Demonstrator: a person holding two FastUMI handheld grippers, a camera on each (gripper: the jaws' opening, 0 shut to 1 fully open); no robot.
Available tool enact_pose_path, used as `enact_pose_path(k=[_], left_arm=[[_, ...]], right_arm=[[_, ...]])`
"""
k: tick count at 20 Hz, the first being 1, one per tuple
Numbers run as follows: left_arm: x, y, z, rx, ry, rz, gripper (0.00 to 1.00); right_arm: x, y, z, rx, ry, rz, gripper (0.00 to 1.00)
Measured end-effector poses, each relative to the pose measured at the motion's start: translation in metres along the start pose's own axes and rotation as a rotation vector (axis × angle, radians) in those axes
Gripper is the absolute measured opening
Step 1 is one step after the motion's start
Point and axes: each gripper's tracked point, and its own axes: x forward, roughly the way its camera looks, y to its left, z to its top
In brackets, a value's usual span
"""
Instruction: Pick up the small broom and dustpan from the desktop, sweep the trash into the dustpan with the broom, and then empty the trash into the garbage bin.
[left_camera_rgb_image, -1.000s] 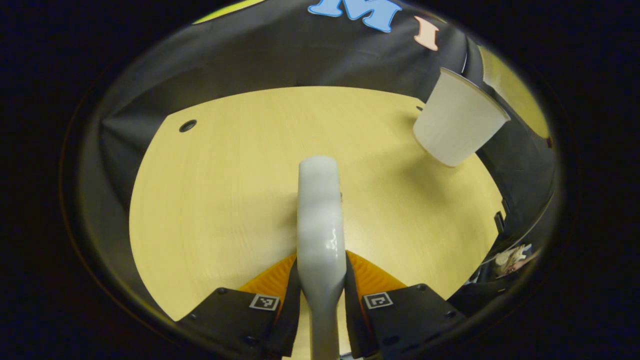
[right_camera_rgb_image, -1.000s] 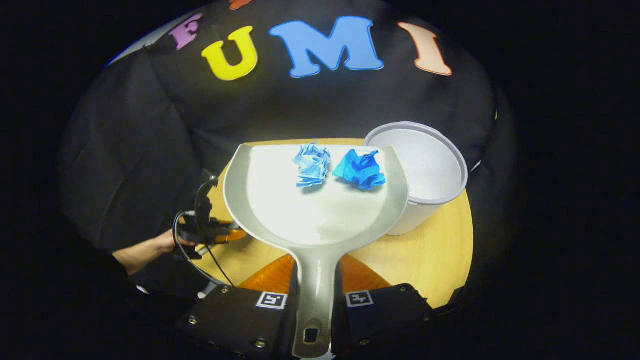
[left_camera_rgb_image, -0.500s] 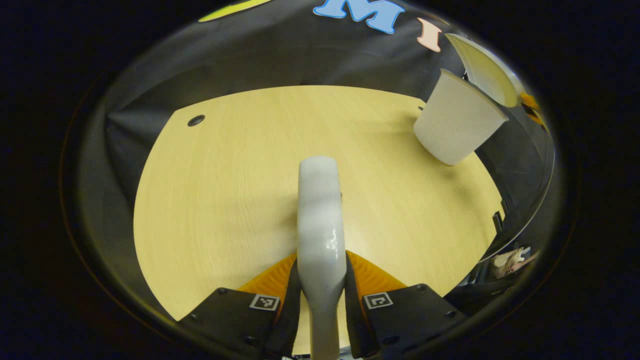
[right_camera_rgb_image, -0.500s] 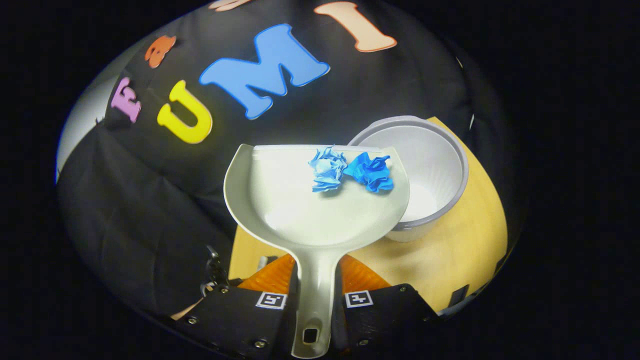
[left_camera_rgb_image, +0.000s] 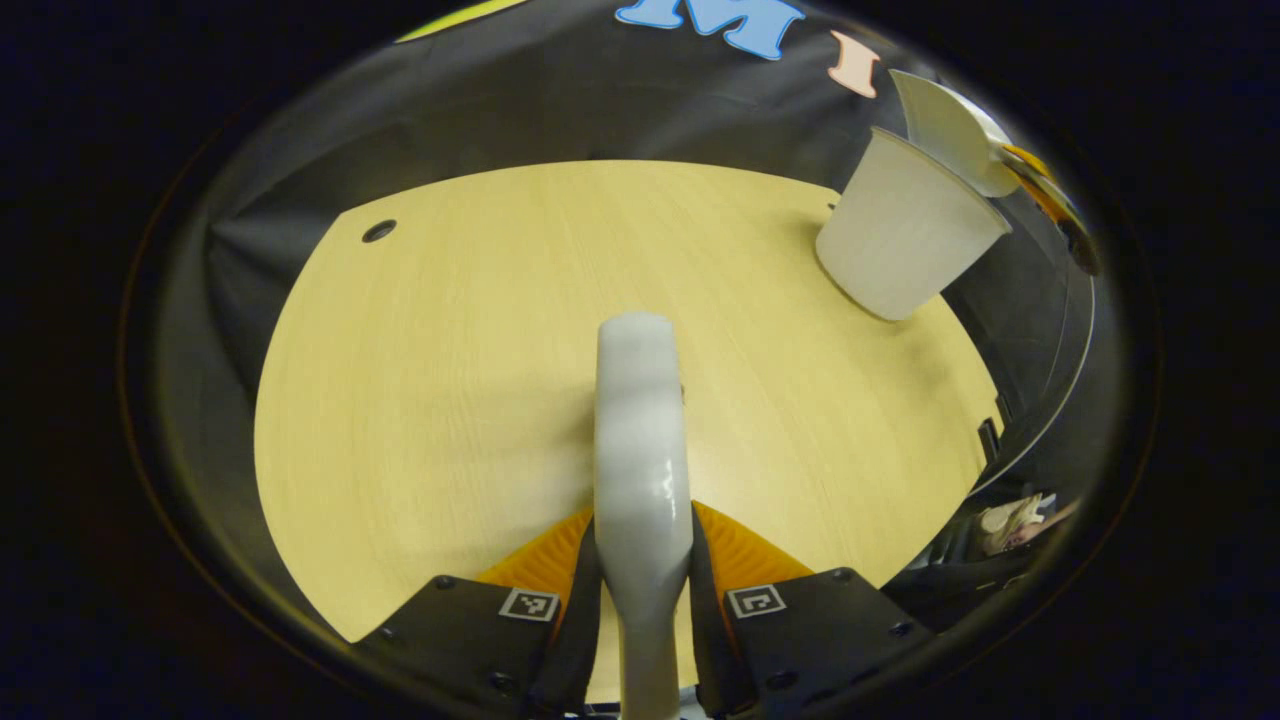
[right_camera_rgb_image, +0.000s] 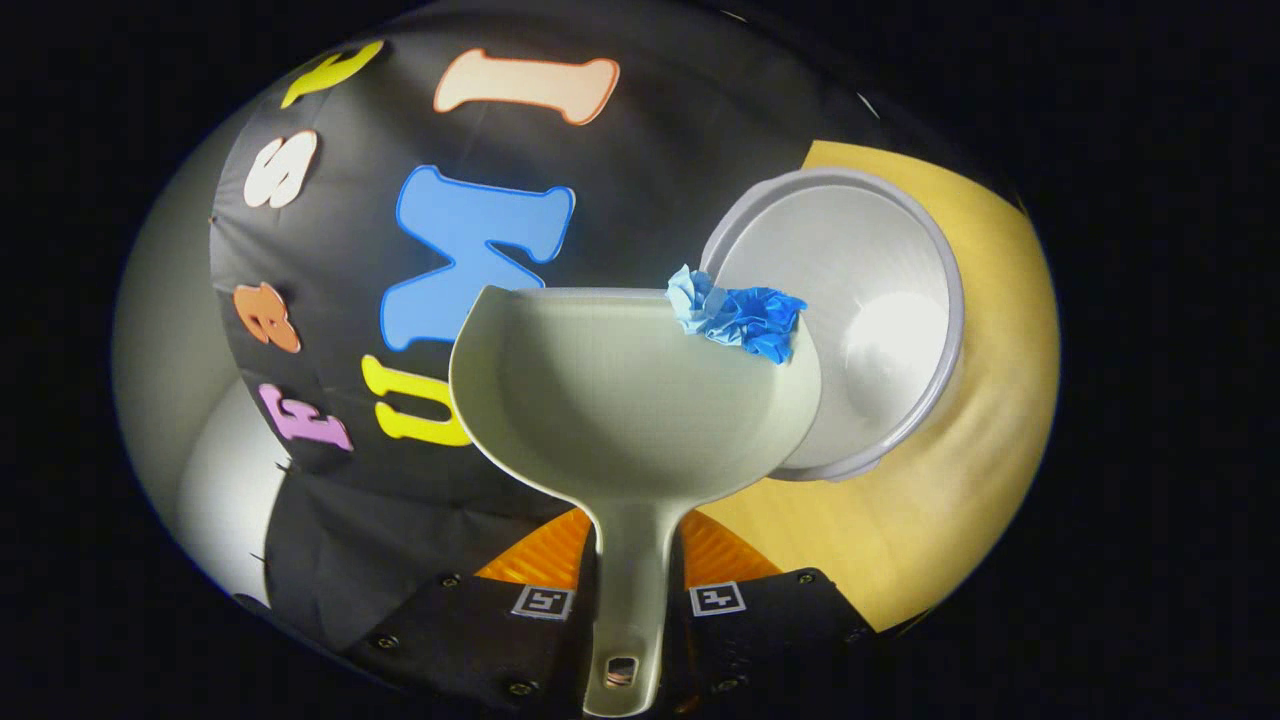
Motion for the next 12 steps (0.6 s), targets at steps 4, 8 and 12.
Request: enact_pose_path(k=[4,8,12], left_arm=[[0.0,-0.004,0.003,0.016,-0.001,0.001,0.49],[0.001,-0.009,0.0,0.009,0.002,-0.002,0.47],[0.001,-0.01,-0.001,0.006,0.001,-0.003,0.45]], right_arm=[[0.002,0.01,0.002,0.136,-0.011,0.089,0.28],[0.004,0.025,0.004,0.277,-0.044,0.208,0.28],[0.003,0.031,0.009,0.31,-0.052,0.252,0.28]])
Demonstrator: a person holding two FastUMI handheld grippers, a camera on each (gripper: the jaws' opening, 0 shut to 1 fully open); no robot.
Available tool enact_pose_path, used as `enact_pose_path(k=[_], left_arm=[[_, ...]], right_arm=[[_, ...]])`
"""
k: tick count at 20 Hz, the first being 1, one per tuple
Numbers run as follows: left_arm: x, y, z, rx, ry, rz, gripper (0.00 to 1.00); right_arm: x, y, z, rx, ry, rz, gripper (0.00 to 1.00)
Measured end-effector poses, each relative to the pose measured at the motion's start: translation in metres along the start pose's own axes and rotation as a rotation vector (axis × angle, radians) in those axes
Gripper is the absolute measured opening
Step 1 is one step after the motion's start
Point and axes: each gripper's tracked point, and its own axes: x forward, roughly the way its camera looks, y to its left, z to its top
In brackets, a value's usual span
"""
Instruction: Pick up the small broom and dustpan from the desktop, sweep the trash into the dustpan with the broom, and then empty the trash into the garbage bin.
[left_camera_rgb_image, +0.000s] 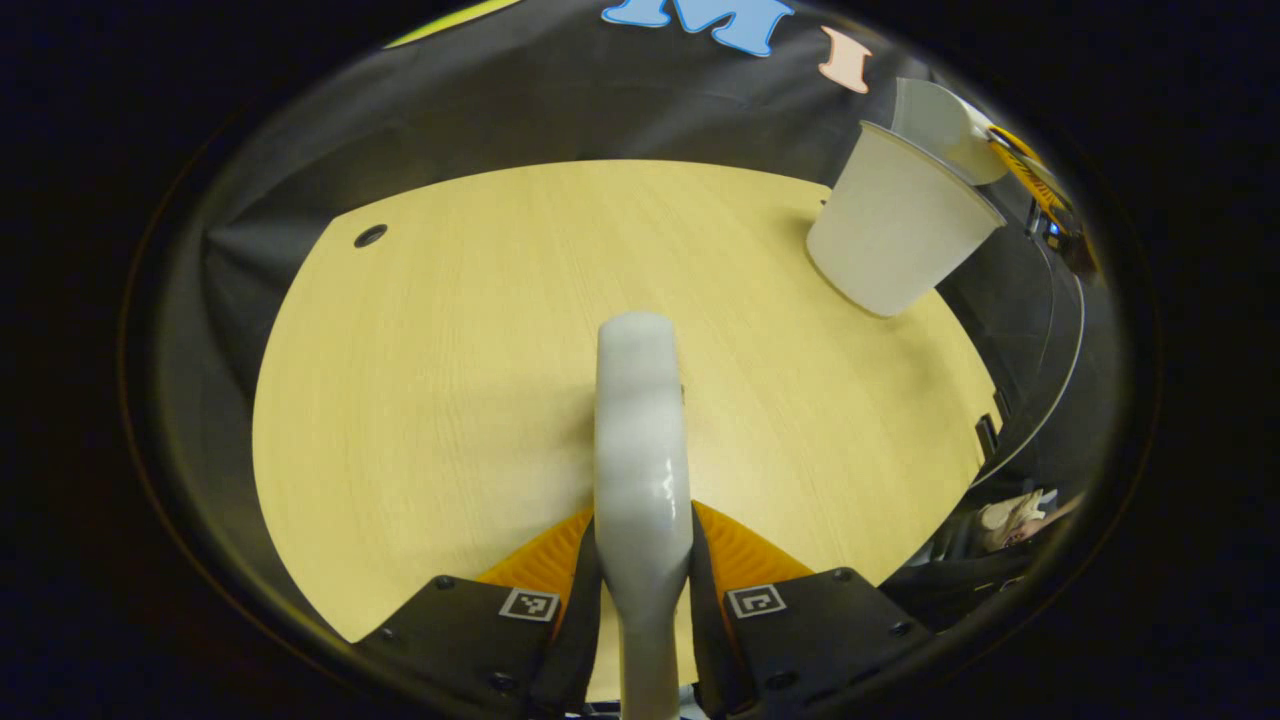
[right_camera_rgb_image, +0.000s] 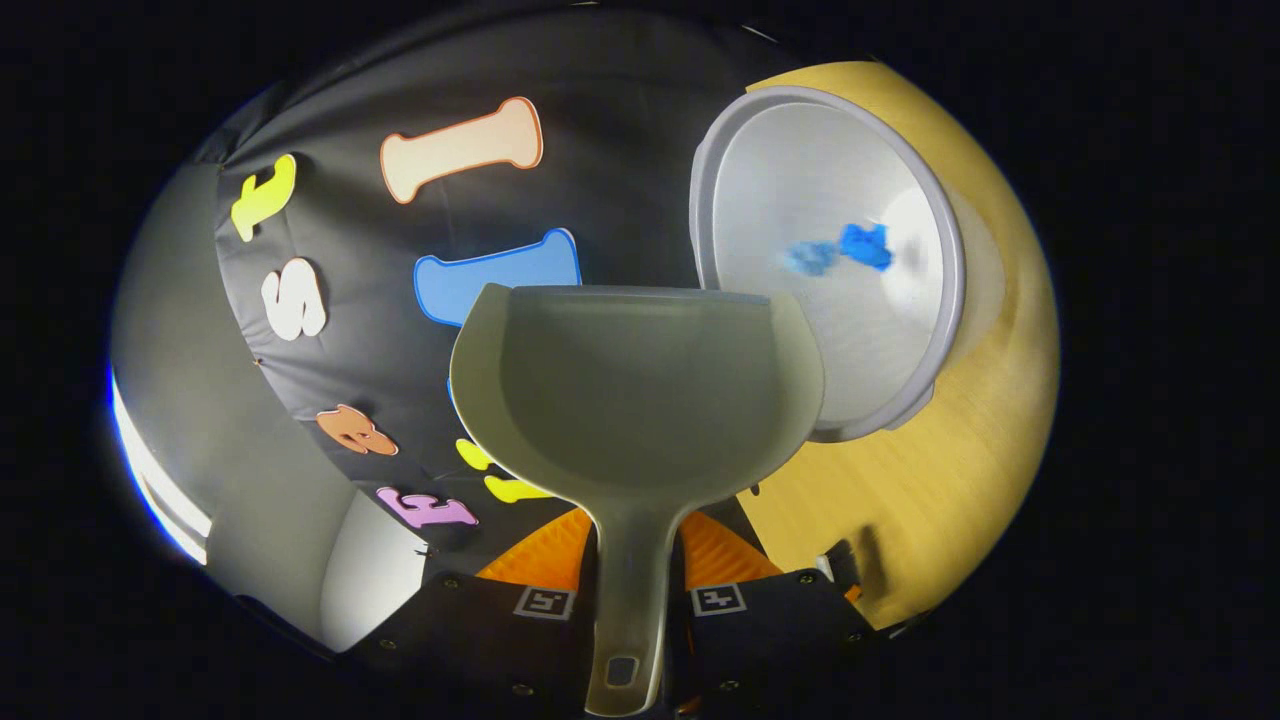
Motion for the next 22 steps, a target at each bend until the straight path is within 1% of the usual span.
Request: enact_pose_path(k=[3,6,7,8,9,14,17,18,20,21,22], left_arm=[[-0.003,0.0,0.0,-0.002,-0.004,-0.001,0.45],[-0.004,0.0,-0.001,-0.01,-0.009,0.006,0.45],[-0.004,0.0,-0.002,-0.016,-0.011,0.01,0.45],[-0.004,0.0,-0.004,-0.024,-0.015,0.014,0.48],[-0.005,0.002,-0.004,-0.032,-0.017,0.018,0.45],[-0.008,0.009,-0.013,-0.057,-0.015,0.033,0.46],[-0.011,0.013,-0.017,-0.07,-0.015,0.046,0.47],[-0.012,0.014,-0.019,-0.078,-0.016,0.052,0.49],[-0.013,0.021,-0.021,-0.096,-0.019,0.064,0.49],[-0.014,0.025,-0.023,-0.105,-0.018,0.072,0.45],[-0.014,0.028,-0.026,-0.114,-0.02,0.081,0.47]], right_arm=[[0.0,0.003,-0.007,0.012,0.01,0.021,0.28],[0.003,-0.001,-0.019,-0.049,0.035,-0.01,0.28],[0.002,0.0,-0.028,-0.077,0.041,-0.016,0.28],[0.0,0.0,-0.034,-0.11,0.044,-0.026,0.28],[-0.007,-0.002,-0.042,-0.151,0.053,-0.035,0.28],[-0.011,-0.01,-0.089,-0.35,0.121,-0.074,0.28],[-0.011,-0.032,-0.117,-0.507,0.155,-0.139,0.28],[-0.012,-0.041,-0.123,-0.567,0.16,-0.172,0.28],[-0.012,-0.063,-0.134,-0.674,0.178,-0.238,0.28],[-0.013,-0.074,-0.139,-0.722,0.185,-0.269,0.28],[-0.013,-0.085,-0.143,-0.771,0.19,-0.301,0.28]])
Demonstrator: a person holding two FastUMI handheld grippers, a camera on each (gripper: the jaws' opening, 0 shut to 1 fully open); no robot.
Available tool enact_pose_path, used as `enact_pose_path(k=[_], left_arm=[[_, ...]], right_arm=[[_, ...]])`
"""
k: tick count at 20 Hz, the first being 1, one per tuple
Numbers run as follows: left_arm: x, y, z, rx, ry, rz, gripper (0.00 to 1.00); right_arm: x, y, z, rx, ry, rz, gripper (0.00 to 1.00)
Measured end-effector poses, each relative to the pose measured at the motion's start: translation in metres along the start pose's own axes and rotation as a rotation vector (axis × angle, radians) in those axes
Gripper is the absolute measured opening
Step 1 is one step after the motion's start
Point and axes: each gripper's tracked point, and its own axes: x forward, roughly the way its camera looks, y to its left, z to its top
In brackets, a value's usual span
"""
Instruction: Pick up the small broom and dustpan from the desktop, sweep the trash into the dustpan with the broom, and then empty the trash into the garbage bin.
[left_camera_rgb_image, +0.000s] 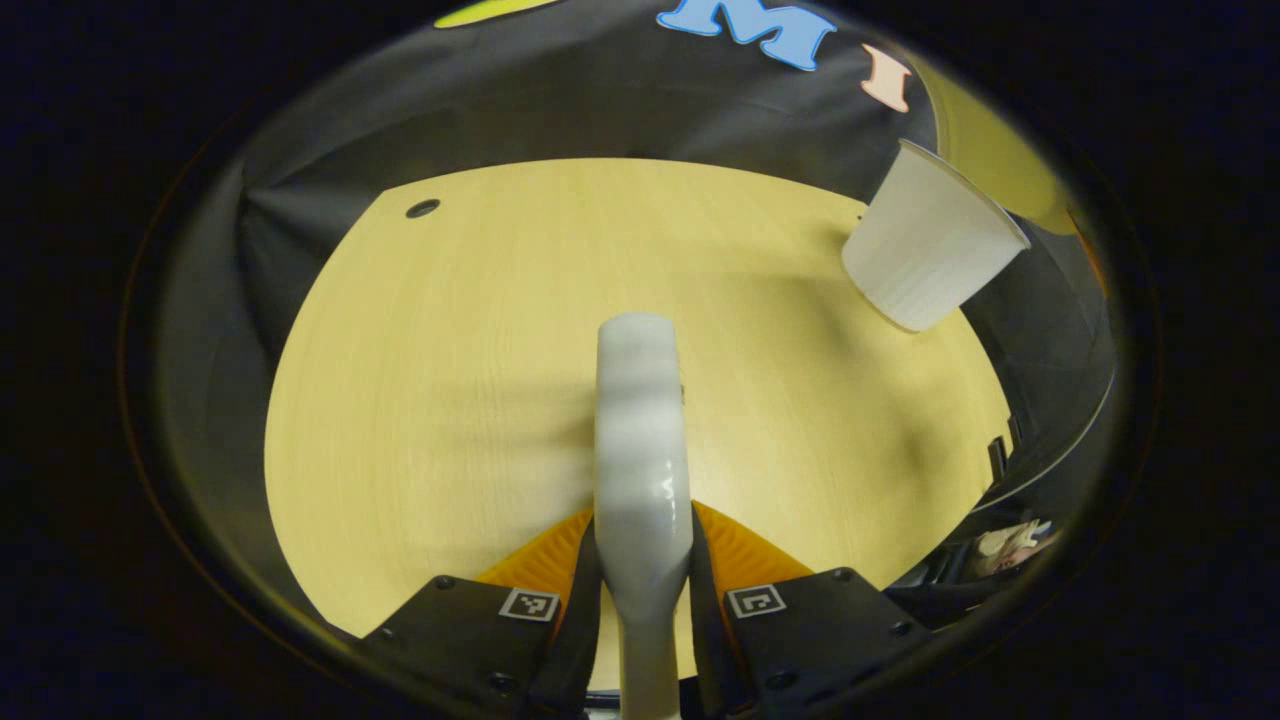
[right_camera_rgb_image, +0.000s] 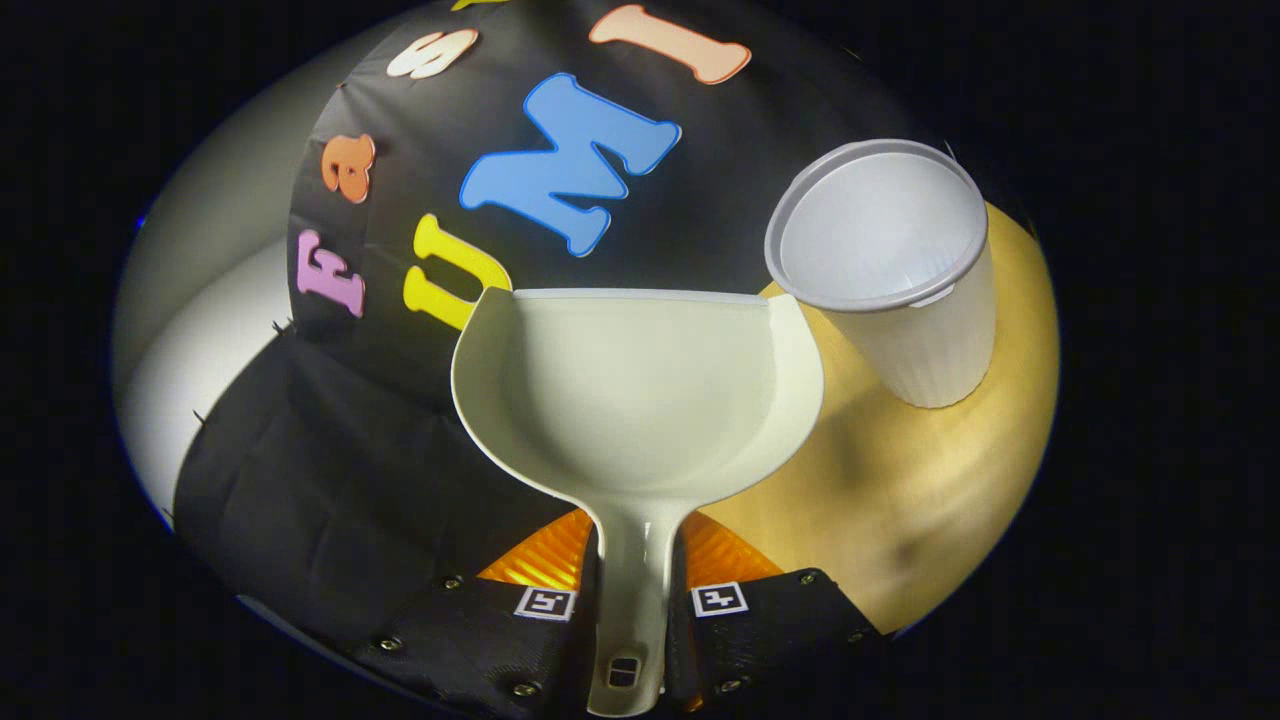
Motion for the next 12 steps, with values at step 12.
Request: enact_pose_path(k=[12], left_arm=[[0.006,0.022,-0.02,-0.083,0.017,0.058,0.45]], right_arm=[[0.042,-0.124,-0.099,-0.527,0.114,-0.472,0.28]])
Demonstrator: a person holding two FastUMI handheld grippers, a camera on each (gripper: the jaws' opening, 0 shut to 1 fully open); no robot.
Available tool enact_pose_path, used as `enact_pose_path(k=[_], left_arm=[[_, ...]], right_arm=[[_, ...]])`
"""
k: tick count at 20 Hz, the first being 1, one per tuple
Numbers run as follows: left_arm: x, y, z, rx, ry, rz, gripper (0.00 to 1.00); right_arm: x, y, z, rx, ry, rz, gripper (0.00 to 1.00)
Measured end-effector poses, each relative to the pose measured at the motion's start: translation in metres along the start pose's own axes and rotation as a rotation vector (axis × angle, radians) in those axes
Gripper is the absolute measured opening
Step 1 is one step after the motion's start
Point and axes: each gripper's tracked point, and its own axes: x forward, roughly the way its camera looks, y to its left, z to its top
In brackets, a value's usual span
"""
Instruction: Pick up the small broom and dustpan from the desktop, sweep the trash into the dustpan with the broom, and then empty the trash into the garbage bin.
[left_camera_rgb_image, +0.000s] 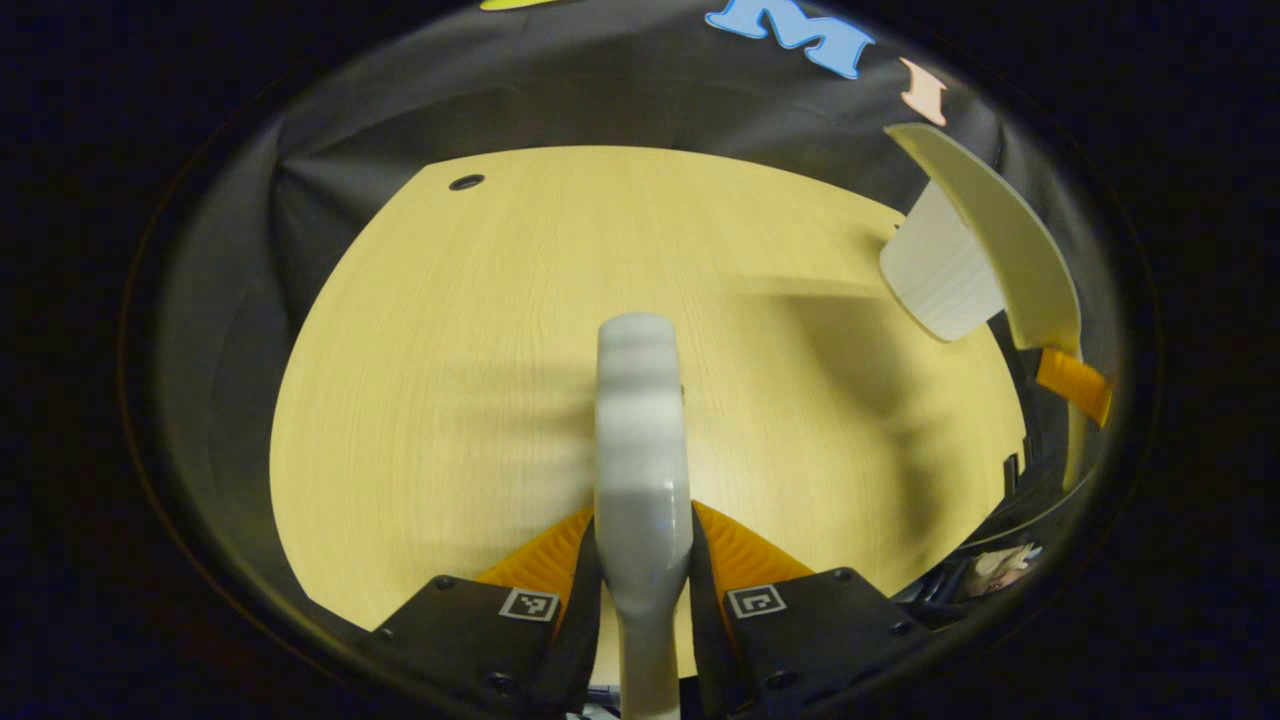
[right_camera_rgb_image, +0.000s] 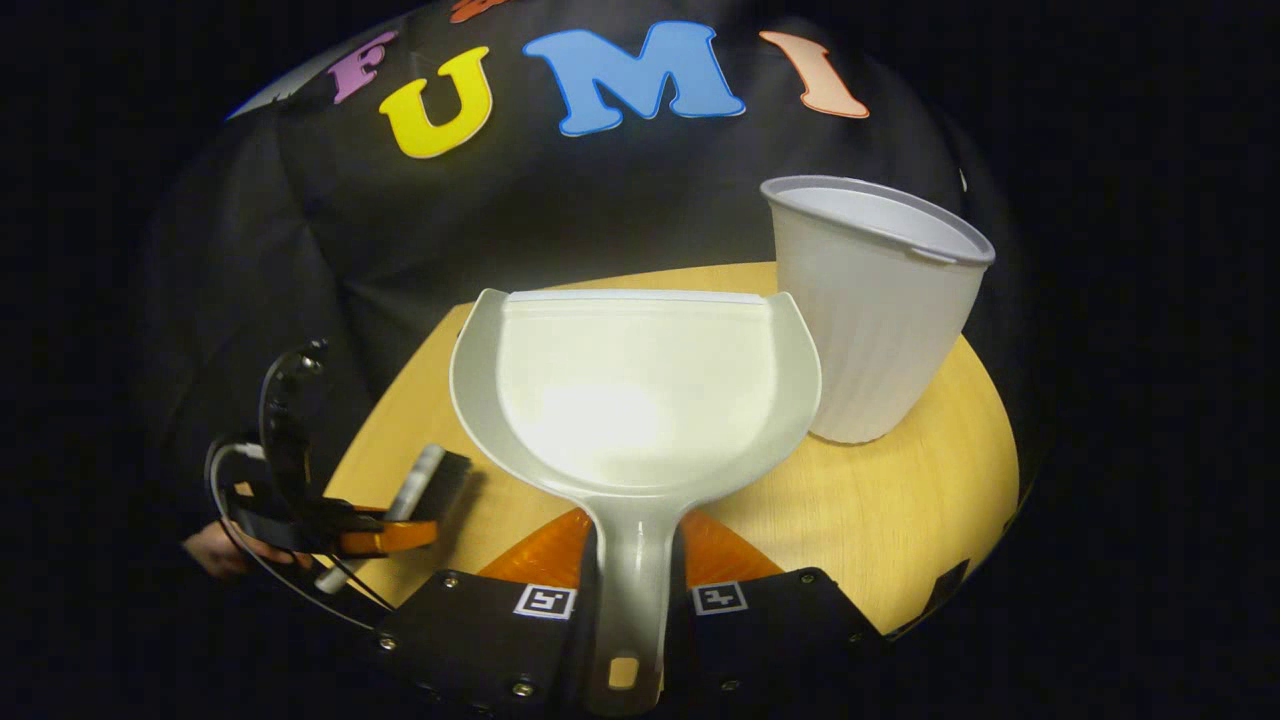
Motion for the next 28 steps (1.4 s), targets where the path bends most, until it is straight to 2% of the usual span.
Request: enact_pose_path(k=[5,6,9,11,16,17,19,21,26,28], left_arm=[[0.001,0.006,0.013,-0.019,0.024,0.017,0.47],[-0.002,0.002,0.002,-0.018,0.026,0.025,0.45],[0.001,0.005,0.011,-0.006,0.03,0.053,0.49],[0.002,0.007,0.013,0.002,0.028,0.067,0.47],[0.027,0.019,0.02,0.004,0.046,0.085,0.49],[0.029,0.018,0.02,0.004,0.05,0.087,0.45],[0.034,0.017,0.026,0.018,0.054,0.091,0.45],[0.038,0.016,0.037,0.046,0.052,0.1,0.51],[0.043,-0.004,0.041,0.059,0.063,0.098,0.49],[0.045,-0.002,0.038,0.049,0.068,0.1,0.53]], right_arm=[[0.026,-0.011,-0.046,-0.018,0.071,-0.077,0.28],[0.029,-0.013,-0.053,-0.02,0.081,-0.093,0.28],[0.035,-0.02,-0.074,-0.033,0.123,-0.139,0.28],[0.036,-0.022,-0.081,-0.044,0.143,-0.163,0.28],[0.03,-0.018,-0.097,-0.032,0.194,-0.185,0.28],[0.031,-0.018,-0.099,-0.027,0.206,-0.186,0.28],[0.03,-0.02,-0.104,-0.022,0.223,-0.193,0.28],[0.03,-0.02,-0.106,-0.017,0.229,-0.203,0.28],[0.03,-0.023,-0.106,-0.005,0.247,-0.204,0.3],[0.029,-0.023,-0.108,-0.007,0.254,-0.2,0.31]])
